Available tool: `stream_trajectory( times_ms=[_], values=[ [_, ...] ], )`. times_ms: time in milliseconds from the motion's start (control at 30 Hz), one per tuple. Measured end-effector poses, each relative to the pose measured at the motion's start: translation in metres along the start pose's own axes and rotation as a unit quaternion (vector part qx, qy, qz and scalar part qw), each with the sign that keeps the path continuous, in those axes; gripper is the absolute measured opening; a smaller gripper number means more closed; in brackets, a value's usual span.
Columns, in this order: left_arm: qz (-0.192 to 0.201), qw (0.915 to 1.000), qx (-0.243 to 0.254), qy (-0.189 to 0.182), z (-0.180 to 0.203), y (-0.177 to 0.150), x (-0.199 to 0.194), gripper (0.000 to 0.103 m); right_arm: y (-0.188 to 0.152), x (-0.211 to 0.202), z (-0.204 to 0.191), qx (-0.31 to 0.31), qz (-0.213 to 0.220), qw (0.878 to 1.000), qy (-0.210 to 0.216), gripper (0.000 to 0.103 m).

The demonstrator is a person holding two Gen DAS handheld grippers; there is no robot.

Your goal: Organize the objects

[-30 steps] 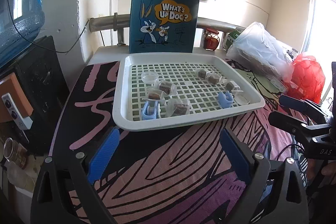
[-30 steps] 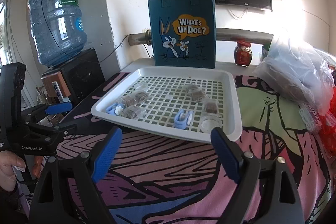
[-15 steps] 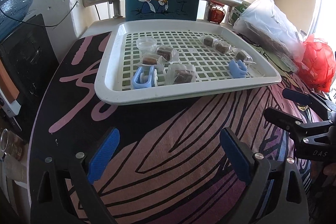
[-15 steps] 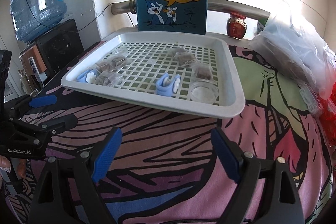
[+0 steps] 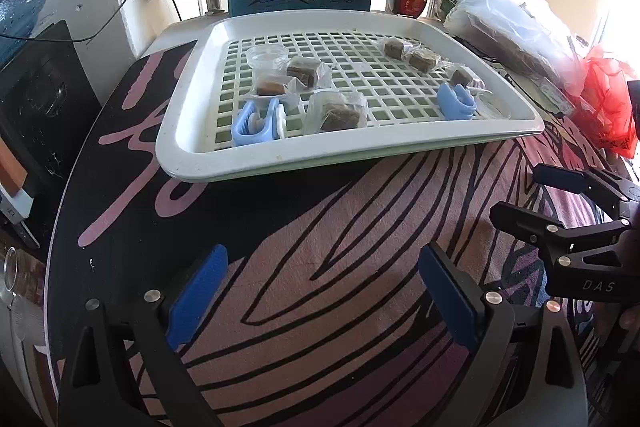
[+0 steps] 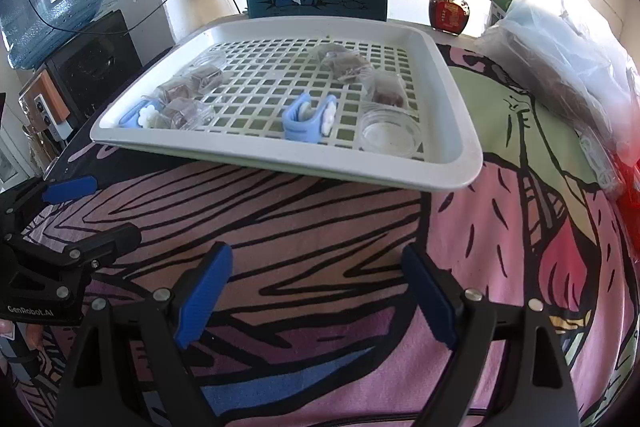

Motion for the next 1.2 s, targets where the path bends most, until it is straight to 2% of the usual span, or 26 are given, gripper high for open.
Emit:
stream_trajectory(
  times_ms=[133,300,533,1200],
  values=[
    [-0.002,1.0,0.005,0.006,0.0008,-0.0007,0.0013,0.097,-0.0007,0.0012,-0.0006,-0.008,-0.004,1.0,-0.012,0.088],
    [-0.009,0.9995,0.025,0.02,0.0057,-0.0028,0.0049,0.103,-0.0011,0.0014,-0.0025,-0.008,-0.006,1.0,-0.016,0.089],
    [-0.009,0.9995,0.023,0.019,0.0052,-0.0033,0.0049,0.103,-0.0021,0.0046,-0.0003,-0.006,-0.015,1.0,-0.012,0.103],
    [-0.009,0.9994,0.025,0.021,0.0036,-0.0034,0.0049,0.103,-0.0022,0.0048,0.0,-0.007,-0.017,1.0,-0.013,0.103]
  ],
)
Point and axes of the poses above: each gripper's, at about its wrist camera, not at the fingertips, and x roughly the way its jaws point, z to its right, y to its top, the point moved 10 cm from there along x, roughly the way its jaws point, and after that the axes turned 14 degrees about y, right-handed, at the moved point
